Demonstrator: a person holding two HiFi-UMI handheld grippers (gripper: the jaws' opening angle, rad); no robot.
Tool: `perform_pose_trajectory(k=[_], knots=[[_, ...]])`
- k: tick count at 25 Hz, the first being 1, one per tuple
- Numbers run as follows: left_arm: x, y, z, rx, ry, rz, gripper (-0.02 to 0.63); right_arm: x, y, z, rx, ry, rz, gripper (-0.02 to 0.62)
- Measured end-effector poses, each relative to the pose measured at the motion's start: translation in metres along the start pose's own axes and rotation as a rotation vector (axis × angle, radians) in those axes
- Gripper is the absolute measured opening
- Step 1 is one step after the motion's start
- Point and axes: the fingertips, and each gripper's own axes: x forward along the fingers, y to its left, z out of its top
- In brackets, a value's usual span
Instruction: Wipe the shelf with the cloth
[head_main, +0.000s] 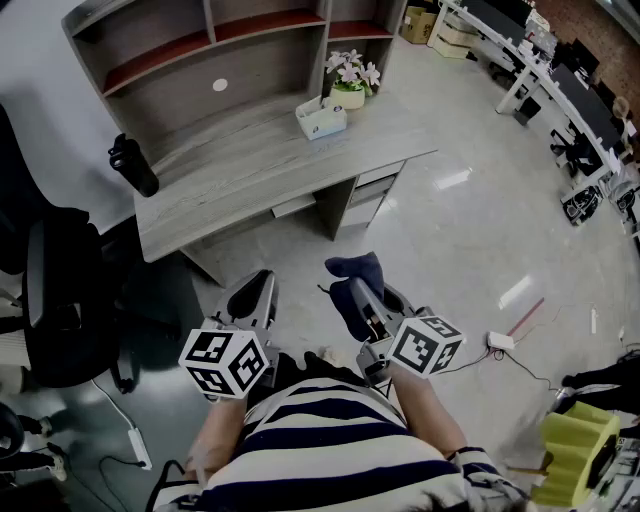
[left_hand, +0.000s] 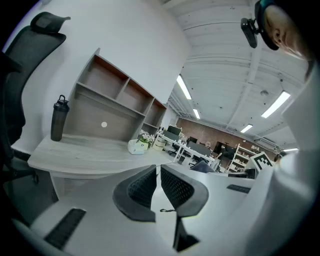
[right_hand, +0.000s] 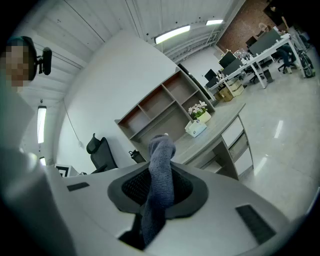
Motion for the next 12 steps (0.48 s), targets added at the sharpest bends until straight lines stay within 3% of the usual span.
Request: perform_pose_trajectory(k=[4,12], knots=[[0.007,-0.007,0.000,0.039,0.002,0.002,0.038,0.000,-0.003,0.008,-0.018,-0.003,0.007,0.080],[0.028,-0.015,0.000,-0.030,0.012,-0.014,0.038,0.003,-0.022,0.024,-0.010,-0.013,0.016,0.080]])
